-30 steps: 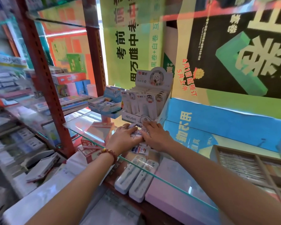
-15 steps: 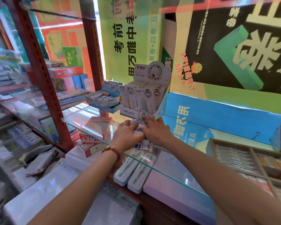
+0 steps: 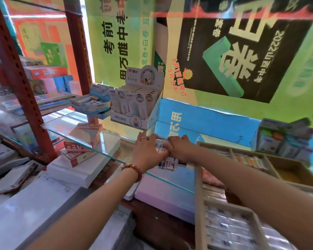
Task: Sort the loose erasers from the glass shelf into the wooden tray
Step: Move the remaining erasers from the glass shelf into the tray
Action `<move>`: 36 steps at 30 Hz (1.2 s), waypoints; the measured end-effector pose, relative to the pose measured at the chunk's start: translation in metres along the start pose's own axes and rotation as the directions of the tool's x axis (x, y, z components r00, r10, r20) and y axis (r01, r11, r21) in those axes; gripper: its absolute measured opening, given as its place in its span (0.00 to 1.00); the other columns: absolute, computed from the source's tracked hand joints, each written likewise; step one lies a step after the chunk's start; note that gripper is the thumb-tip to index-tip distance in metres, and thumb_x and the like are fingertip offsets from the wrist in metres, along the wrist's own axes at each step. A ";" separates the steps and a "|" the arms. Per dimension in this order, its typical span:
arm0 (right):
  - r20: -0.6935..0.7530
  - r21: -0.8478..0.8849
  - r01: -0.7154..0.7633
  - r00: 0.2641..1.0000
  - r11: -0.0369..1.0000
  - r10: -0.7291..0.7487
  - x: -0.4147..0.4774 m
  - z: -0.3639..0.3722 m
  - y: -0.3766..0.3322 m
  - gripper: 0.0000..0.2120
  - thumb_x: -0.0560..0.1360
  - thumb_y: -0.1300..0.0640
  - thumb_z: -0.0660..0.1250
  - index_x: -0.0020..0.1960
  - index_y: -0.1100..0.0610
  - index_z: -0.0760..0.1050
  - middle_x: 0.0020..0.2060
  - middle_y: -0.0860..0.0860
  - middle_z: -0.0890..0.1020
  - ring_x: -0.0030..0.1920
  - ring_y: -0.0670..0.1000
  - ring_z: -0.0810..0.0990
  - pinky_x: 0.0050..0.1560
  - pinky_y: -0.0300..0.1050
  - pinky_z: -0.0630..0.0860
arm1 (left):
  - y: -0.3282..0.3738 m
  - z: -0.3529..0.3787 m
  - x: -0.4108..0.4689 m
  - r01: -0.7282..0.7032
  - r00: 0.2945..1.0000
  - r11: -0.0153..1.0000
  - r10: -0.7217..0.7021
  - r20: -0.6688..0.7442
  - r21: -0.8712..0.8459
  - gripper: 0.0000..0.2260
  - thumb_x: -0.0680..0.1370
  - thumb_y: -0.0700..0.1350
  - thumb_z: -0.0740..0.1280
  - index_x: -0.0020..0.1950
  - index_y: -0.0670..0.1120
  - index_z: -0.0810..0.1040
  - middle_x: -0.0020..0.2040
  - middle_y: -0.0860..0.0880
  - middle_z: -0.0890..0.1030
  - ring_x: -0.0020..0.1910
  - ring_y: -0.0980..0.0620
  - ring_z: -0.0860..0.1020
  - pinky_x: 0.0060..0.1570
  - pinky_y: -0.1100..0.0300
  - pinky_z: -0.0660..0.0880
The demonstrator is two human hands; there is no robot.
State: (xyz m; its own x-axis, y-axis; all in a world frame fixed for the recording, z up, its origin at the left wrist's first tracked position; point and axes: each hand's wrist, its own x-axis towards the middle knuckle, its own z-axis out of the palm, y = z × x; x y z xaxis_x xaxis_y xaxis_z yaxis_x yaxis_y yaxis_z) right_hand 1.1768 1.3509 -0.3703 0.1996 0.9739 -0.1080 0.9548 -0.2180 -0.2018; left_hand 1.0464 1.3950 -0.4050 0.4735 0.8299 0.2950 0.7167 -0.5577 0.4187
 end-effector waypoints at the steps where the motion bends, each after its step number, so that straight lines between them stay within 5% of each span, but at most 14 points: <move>1: 0.035 -0.010 -0.001 0.999 1.000 0.002 0.000 -0.002 -0.001 0.19 0.83 0.54 0.47 0.70 0.59 0.64 0.66 0.61 0.67 0.67 0.61 0.65 0.67 0.56 0.59 | -0.001 0.000 0.000 0.003 1.000 1.000 -0.003 -0.024 0.002 0.26 0.74 0.61 0.63 0.69 0.53 0.64 0.71 0.45 0.63 0.74 0.48 0.51 0.70 0.48 0.53; 4: 0.165 -0.043 0.042 0.986 0.998 -0.034 0.001 -0.011 -0.001 0.23 0.82 0.49 0.48 0.73 0.59 0.61 0.68 0.61 0.66 0.67 0.61 0.66 0.67 0.54 0.62 | -0.004 0.002 0.003 -0.078 0.997 0.994 0.079 -0.017 0.072 0.21 0.76 0.58 0.61 0.69 0.59 0.66 0.75 0.51 0.56 0.76 0.52 0.45 0.71 0.42 0.40; 7: 0.161 -0.072 0.085 0.984 0.994 -0.073 -0.008 -0.021 0.005 0.20 0.81 0.54 0.55 0.71 0.59 0.64 0.66 0.59 0.70 0.64 0.59 0.71 0.62 0.49 0.69 | -0.004 0.003 0.008 -0.123 0.992 0.992 0.124 -0.022 0.032 0.13 0.79 0.54 0.60 0.62 0.60 0.74 0.69 0.57 0.70 0.74 0.56 0.56 0.71 0.43 0.37; 11: 0.061 -0.143 0.123 0.991 0.982 -0.115 -0.019 -0.024 0.019 0.23 0.73 0.64 0.65 0.68 0.57 0.68 0.64 0.56 0.73 0.63 0.56 0.71 0.57 0.46 0.69 | 0.005 -0.004 0.013 -0.101 0.995 0.994 0.102 -0.017 0.046 0.10 0.78 0.54 0.62 0.56 0.56 0.78 0.58 0.56 0.79 0.61 0.55 0.73 0.71 0.46 0.47; 15: -0.103 -0.161 0.149 0.981 0.976 -0.166 -0.024 -0.020 0.025 0.18 0.71 0.64 0.67 0.60 0.55 0.72 0.58 0.54 0.77 0.57 0.55 0.75 0.52 0.49 0.73 | 0.005 -0.013 0.022 -0.209 0.978 0.957 0.198 0.071 0.200 0.12 0.77 0.57 0.62 0.56 0.55 0.78 0.57 0.55 0.78 0.57 0.53 0.76 0.69 0.46 0.54; 20: -0.295 0.097 0.116 0.952 0.988 -0.083 -0.056 -0.035 0.019 0.15 0.71 0.64 0.65 0.57 0.57 0.75 0.52 0.54 0.79 0.53 0.55 0.77 0.50 0.48 0.75 | 0.015 -0.022 0.027 -0.379 0.924 0.850 0.367 0.105 0.367 0.13 0.79 0.54 0.60 0.51 0.48 0.80 0.52 0.49 0.80 0.52 0.47 0.77 0.48 0.59 0.66; 22: -0.302 0.168 0.113 0.951 0.979 -0.058 -0.076 -0.044 0.017 0.15 0.70 0.63 0.67 0.57 0.58 0.76 0.51 0.54 0.80 0.51 0.54 0.78 0.51 0.50 0.76 | 0.018 -0.022 0.027 -0.406 0.908 0.787 0.406 0.107 0.464 0.14 0.81 0.51 0.57 0.51 0.44 0.79 0.51 0.46 0.81 0.52 0.45 0.77 0.49 0.58 0.71; 25: -0.300 0.234 0.143 0.951 0.962 -0.068 -0.110 -0.060 0.017 0.15 0.71 0.61 0.68 0.57 0.57 0.76 0.50 0.52 0.80 0.48 0.52 0.78 0.50 0.48 0.77 | 0.015 -0.024 0.026 -0.357 0.926 0.826 0.373 0.051 0.436 0.08 0.81 0.44 0.60 0.53 0.43 0.76 0.52 0.45 0.79 0.52 0.46 0.78 0.49 0.54 0.77; 27: -0.318 0.290 0.152 0.946 0.945 -0.055 -0.128 -0.072 0.021 0.14 0.71 0.60 0.69 0.56 0.57 0.77 0.48 0.51 0.80 0.45 0.49 0.77 0.47 0.44 0.76 | 0.017 -0.029 0.022 -0.299 0.945 0.899 0.325 -0.030 0.321 0.04 0.80 0.37 0.60 0.51 0.42 0.74 0.50 0.43 0.78 0.48 0.45 0.78 0.46 0.53 0.77; 29: -0.349 0.372 0.126 0.937 0.920 0.013 -0.140 -0.083 0.026 0.13 0.72 0.59 0.69 0.56 0.57 0.77 0.43 0.49 0.79 0.40 0.45 0.77 0.41 0.38 0.74 | 0.029 -0.037 0.017 -0.152 0.979 0.985 0.139 -0.146 -0.084 0.08 0.81 0.38 0.56 0.44 0.40 0.73 0.45 0.40 0.78 0.41 0.47 0.78 0.40 0.52 0.75; 30: -0.348 0.484 0.102 0.934 0.869 0.084 -0.144 -0.087 0.030 0.11 0.73 0.59 0.69 0.55 0.56 0.77 0.40 0.48 0.79 0.35 0.42 0.77 0.35 0.35 0.73 | 0.039 -0.042 0.012 -0.082 0.988 0.944 0.034 -0.151 -0.321 0.11 0.81 0.39 0.55 0.43 0.38 0.73 0.42 0.39 0.78 0.36 0.52 0.79 0.37 0.54 0.74; 32: -0.208 0.808 0.035 0.951 0.588 0.230 -0.154 -0.095 0.032 0.06 0.76 0.59 0.67 0.52 0.58 0.76 0.37 0.48 0.82 0.28 0.39 0.78 0.27 0.32 0.72 | 0.063 -0.049 0.001 0.045 0.987 0.704 -0.140 -0.076 -0.709 0.12 0.80 0.38 0.55 0.41 0.37 0.74 0.37 0.41 0.77 0.27 0.62 0.76 0.30 0.64 0.74; 34: -0.058 0.969 -0.002 0.971 0.245 0.234 -0.165 -0.095 0.032 0.06 0.77 0.57 0.66 0.50 0.59 0.76 0.42 0.52 0.84 0.32 0.44 0.82 0.29 0.34 0.74 | 0.092 -0.053 -0.016 0.136 0.979 0.391 -0.194 0.063 -0.910 0.14 0.80 0.35 0.55 0.36 0.40 0.73 0.30 0.47 0.77 0.25 0.63 0.75 0.29 0.70 0.74; 36: -0.074 0.973 0.013 0.964 0.233 0.256 -0.172 -0.087 0.034 0.08 0.77 0.53 0.66 0.48 0.59 0.76 0.44 0.54 0.83 0.34 0.45 0.82 0.32 0.36 0.73 | 0.121 -0.052 -0.035 0.170 0.979 0.219 -0.146 0.140 -0.961 0.16 0.81 0.35 0.55 0.35 0.41 0.73 0.28 0.50 0.79 0.28 0.60 0.78 0.34 0.69 0.77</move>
State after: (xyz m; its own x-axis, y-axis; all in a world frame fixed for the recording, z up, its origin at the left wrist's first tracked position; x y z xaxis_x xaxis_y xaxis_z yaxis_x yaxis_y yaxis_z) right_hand 1.1938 1.1819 -0.2738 0.4531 0.8875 -0.0836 0.0106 -0.0991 -0.9950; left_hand 1.0901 1.2975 -0.3198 0.4306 0.8961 0.1073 -0.2547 0.0067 0.9670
